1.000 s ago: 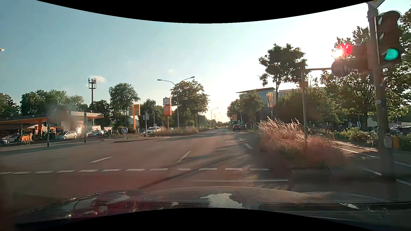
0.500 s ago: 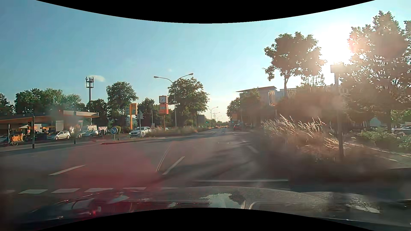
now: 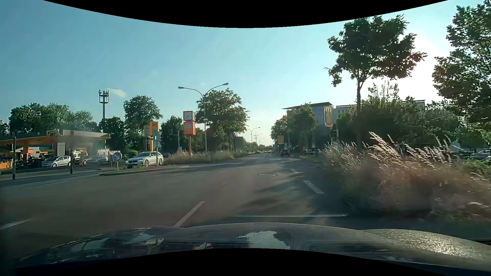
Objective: Follow the waypoints while adhering to traffic rules and regulations
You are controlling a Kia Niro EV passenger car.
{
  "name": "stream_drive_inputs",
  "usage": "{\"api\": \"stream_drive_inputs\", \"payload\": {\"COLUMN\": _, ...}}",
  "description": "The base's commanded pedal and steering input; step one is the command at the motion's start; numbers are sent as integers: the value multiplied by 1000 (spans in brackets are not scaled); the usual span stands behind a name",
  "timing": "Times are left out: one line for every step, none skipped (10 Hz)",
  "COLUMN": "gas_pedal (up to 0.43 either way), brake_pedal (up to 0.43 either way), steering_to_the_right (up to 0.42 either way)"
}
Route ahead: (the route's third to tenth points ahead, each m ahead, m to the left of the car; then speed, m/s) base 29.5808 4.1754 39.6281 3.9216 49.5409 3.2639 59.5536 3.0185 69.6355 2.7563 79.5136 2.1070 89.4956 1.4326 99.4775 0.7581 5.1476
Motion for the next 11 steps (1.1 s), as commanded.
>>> {"api": "stream_drive_inputs", "payload": {"gas_pedal": 331, "brake_pedal": 0, "steering_to_the_right": 3}}
{"api": "stream_drive_inputs", "payload": {"gas_pedal": 331, "brake_pedal": 0, "steering_to_the_right": 4}}
{"api": "stream_drive_inputs", "payload": {"gas_pedal": 331, "brake_pedal": 0, "steering_to_the_right": 6}}
{"api": "stream_drive_inputs", "payload": {"gas_pedal": 331, "brake_pedal": 0, "steering_to_the_right": 7}}
{"api": "stream_drive_inputs", "payload": {"gas_pedal": 331, "brake_pedal": 0, "steering_to_the_right": 8}}
{"api": "stream_drive_inputs", "payload": {"gas_pedal": 331, "brake_pedal": 0, "steering_to_the_right": 10}}
{"api": "stream_drive_inputs", "payload": {"gas_pedal": 331, "brake_pedal": 0, "steering_to_the_right": 12}}
{"api": "stream_drive_inputs", "payload": {"gas_pedal": 319, "brake_pedal": 0, "steering_to_the_right": 12}}
{"api": "stream_drive_inputs", "payload": {"gas_pedal": 319, "brake_pedal": 0, "steering_to_the_right": 12}}
{"api": "stream_drive_inputs", "payload": {"gas_pedal": 299, "brake_pedal": 0, "steering_to_the_right": 12}}
{"api": "stream_drive_inputs", "payload": {"gas_pedal": 299, "brake_pedal": 0, "steering_to_the_right": 12}}
